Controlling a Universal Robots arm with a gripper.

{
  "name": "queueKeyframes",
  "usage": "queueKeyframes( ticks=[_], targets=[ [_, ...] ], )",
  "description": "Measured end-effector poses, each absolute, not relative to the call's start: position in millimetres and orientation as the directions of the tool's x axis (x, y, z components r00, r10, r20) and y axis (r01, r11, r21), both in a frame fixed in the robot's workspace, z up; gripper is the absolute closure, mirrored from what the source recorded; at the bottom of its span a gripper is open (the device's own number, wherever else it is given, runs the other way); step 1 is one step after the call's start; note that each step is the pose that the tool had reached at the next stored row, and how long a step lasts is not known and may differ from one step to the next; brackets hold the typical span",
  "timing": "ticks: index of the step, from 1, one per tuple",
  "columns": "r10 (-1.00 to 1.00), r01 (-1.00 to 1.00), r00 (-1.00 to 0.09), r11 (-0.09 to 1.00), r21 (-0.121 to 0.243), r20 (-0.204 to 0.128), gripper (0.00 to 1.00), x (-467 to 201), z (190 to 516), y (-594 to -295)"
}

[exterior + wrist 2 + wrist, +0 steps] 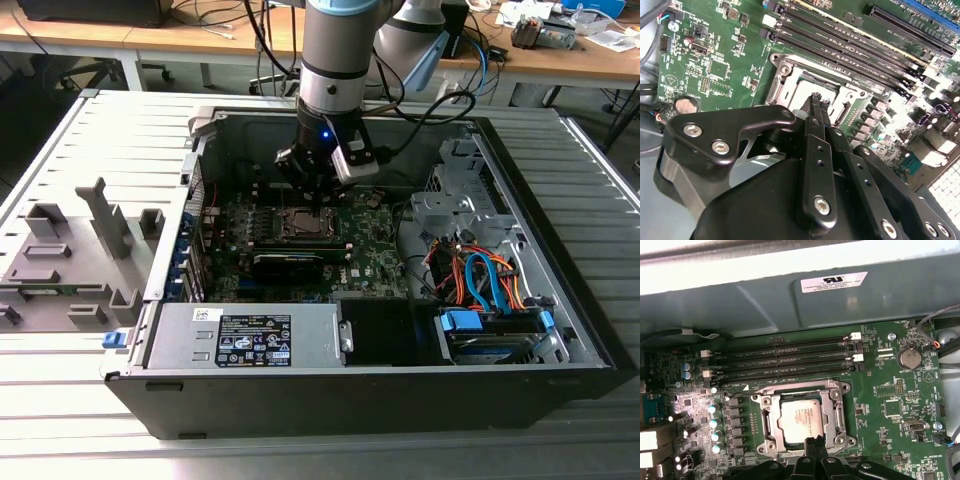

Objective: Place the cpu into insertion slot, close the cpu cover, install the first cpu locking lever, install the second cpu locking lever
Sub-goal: 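Install the first cpu locking lever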

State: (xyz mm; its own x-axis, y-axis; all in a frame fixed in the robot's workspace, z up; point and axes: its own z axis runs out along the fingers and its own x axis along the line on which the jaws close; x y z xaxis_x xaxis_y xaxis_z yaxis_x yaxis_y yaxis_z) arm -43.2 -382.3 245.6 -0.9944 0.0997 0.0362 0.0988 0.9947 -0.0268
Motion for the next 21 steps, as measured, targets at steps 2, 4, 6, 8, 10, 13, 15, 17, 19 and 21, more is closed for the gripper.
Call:
queueKeyframes(
  ticks=[2, 4, 6, 8, 10, 13, 15, 17, 19, 21],
  targets=[
    [0.084, 0.083, -0.996, 0.996, -0.022, 0.037, 0.89, -43.1, 245.6, -382.3],
    [0.066, 0.065, -0.997, 0.998, -0.013, 0.037, 0.89, -43.1, 245.6, -382.3],
    [0.051, 0.051, -0.998, 0.999, -0.004, 0.038, 0.89, -43.0, 245.6, -382.3],
    [0.033, 0.033, -0.999, 0.999, 0.003, 0.038, 0.89, -43.1, 245.6, -382.3],
    [0.008, 0.008, -0.999, 1.0, 0.007, 0.038, 0.89, -43.0, 245.5, -382.3],
    [-0.034, -0.034, -0.999, 0.999, 0.011, 0.038, 0.89, -43.0, 245.6, -382.3],
    [-0.06, -0.06, -0.997, 0.998, 0.013, 0.038, 0.89, -43.0, 245.6, -382.3],
    [-0.08, -0.08, -0.996, 0.997, 0.016, 0.038, 0.89, -43.0, 245.6, -382.3],
    [-0.089, -0.089, -0.995, 0.996, 0.018, 0.038, 0.89, -43.0, 245.7, -382.4],
    [-0.095, -0.094, -0.995, 0.995, 0.027, 0.037, 0.89, -43.0, 245.5, -382.4]
  ],
)
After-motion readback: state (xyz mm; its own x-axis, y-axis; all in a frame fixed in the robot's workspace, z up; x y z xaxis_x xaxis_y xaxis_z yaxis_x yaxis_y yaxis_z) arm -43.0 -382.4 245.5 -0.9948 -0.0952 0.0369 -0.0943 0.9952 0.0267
